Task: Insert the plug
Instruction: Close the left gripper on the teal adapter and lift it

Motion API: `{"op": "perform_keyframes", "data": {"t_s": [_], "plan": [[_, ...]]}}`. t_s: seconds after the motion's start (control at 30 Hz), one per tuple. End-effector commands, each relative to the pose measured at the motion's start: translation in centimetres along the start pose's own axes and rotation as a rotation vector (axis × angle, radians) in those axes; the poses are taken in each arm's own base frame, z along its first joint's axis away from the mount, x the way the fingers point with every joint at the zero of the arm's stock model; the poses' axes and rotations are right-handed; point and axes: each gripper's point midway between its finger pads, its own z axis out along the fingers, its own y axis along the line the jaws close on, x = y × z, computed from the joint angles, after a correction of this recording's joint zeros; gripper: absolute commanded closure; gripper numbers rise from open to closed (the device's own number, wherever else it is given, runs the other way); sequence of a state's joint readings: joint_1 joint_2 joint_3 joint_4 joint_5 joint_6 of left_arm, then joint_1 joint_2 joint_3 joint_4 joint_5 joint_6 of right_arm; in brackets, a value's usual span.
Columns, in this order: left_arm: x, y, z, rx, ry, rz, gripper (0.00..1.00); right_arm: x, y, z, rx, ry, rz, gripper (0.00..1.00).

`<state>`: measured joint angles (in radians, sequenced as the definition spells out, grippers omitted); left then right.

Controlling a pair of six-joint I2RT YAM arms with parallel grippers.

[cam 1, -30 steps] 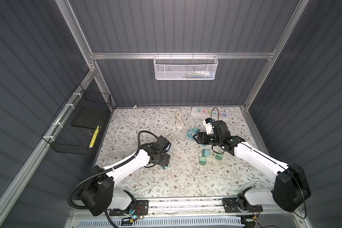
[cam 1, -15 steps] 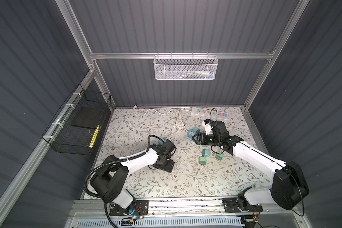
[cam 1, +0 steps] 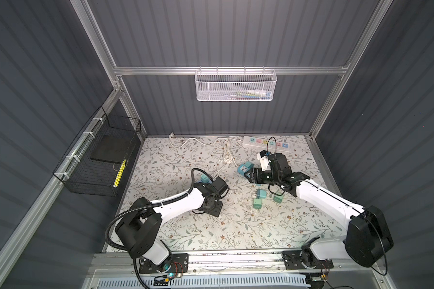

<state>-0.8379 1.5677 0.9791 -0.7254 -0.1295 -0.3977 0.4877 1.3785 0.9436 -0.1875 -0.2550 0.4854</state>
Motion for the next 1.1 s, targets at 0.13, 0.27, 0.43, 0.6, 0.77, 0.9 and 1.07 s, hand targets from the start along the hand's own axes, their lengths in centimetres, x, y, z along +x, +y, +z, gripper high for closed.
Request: {"op": "perform_keyframes", "data": {"t_s": [0.13,0.27,0.43,0.6,0.77,0.9,1.07], "plan": [[0.3,-0.4,1.1,0.004,0.053,0.13,0.41,0.3,-0.2,-0.2,0.009,0.0,-0.007,0.29],[0.0,-0.6,1.7,0.006,0.049,0.165,0.44,0.5,-0.3,-0.2,0.01,0.002,-0.006,0.29],[-0.8,-1.0,2.2,0.016,0.02,0.183,0.46,0.5,-0.2,0.1,0.002,0.012,-0.001,0.29],[-0.5,-0.7,2.4,0.0,0.03,0.177,0.54,0.6,-0.3,0.0,0.012,0.014,-0.005,0.29],[-0.1,0.0,2.3,-0.026,0.028,0.159,0.55,0.7,-0.3,0.0,0.008,0.02,0.0,0.29],[0.4,0.0,2.7,-0.025,0.048,0.16,0.53,0.6,-0.1,0.1,-0.003,0.02,0.005,0.3],[0.6,0.0,3.0,-0.022,0.058,0.163,0.52,0.5,0.0,0.1,-0.002,0.02,0.005,0.3]]}}
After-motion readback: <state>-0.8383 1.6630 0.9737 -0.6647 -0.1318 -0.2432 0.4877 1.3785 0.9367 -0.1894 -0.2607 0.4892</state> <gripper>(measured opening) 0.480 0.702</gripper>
